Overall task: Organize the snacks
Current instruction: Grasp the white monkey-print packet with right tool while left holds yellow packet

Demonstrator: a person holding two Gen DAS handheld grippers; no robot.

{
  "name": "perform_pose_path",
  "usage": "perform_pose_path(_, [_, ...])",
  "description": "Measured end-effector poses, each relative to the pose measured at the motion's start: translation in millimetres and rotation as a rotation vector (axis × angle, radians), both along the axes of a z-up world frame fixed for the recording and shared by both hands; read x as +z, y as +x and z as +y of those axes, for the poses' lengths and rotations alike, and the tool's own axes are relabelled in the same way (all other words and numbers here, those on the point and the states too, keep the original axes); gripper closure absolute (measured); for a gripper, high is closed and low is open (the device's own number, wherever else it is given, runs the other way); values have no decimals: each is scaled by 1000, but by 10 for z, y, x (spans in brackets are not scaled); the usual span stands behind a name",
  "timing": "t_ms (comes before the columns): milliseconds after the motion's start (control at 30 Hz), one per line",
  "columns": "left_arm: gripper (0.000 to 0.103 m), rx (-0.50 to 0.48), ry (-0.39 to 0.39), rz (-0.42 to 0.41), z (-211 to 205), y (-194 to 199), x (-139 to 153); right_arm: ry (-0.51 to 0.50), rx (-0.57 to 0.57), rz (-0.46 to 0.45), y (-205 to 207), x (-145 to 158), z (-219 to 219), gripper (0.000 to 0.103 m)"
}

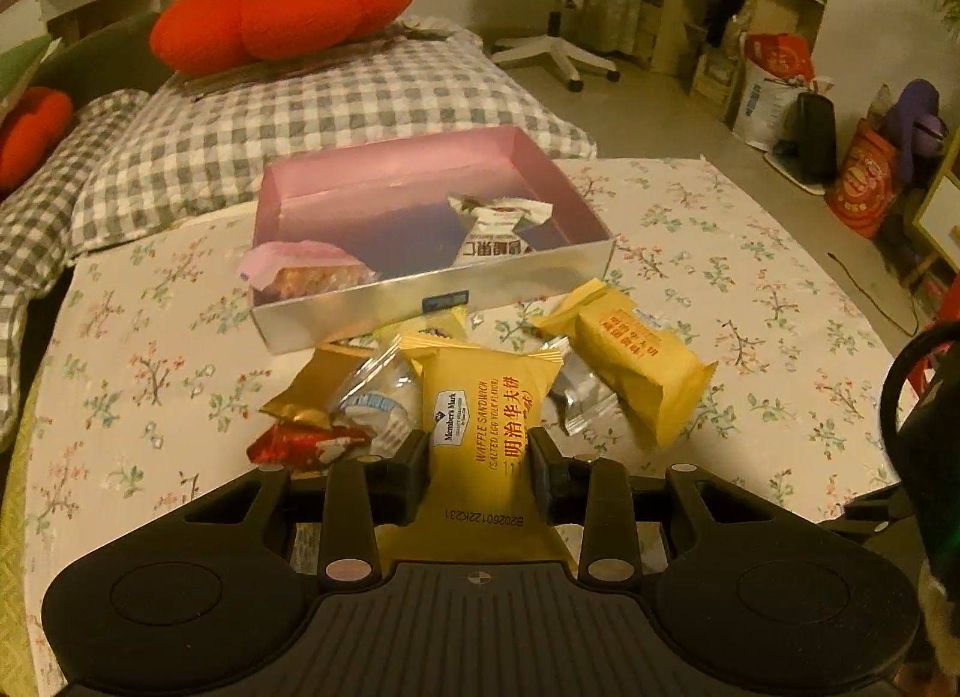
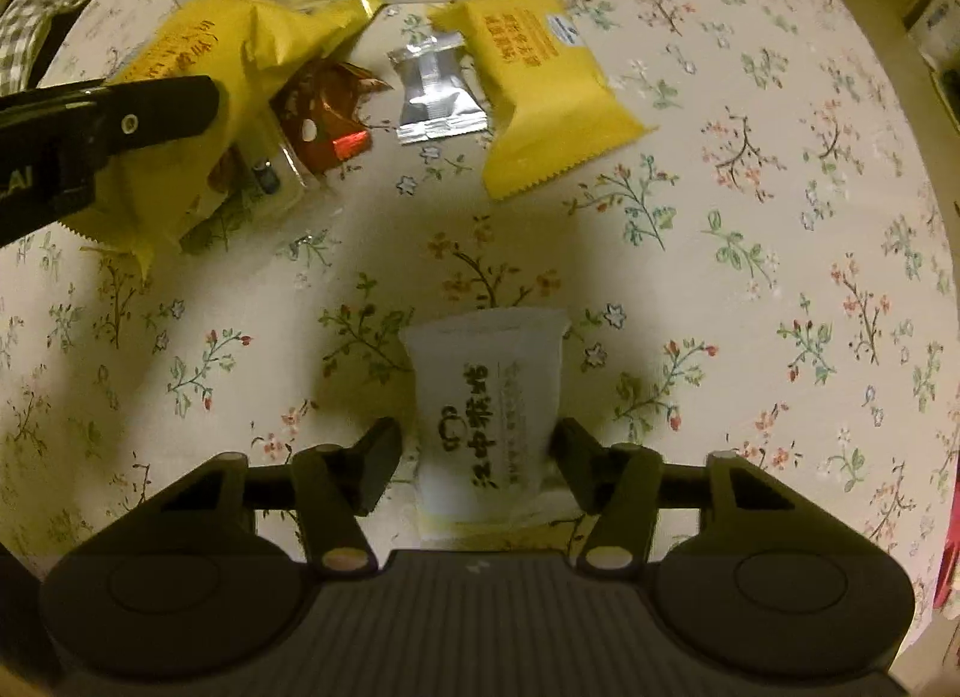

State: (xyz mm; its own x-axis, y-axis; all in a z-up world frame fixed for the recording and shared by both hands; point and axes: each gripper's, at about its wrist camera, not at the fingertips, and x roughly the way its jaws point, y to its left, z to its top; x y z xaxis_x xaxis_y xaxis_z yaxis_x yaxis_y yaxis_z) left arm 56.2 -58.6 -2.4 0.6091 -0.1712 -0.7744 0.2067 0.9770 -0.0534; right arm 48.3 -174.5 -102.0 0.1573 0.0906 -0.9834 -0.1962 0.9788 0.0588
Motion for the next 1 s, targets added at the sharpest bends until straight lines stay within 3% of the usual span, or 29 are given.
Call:
perform_pose_path(433, [70, 57, -25, 1, 199, -3, 56, 14, -21, -68, 52, 189, 159, 63])
perform_pose_path(767, [70, 90, -59, -15, 283, 23, 123, 100, -76, -211, 138, 600, 102, 63])
perform_pose_path(1000, [70, 136, -100, -12, 374, 100, 159, 143, -128, -274, 273, 660, -6, 63])
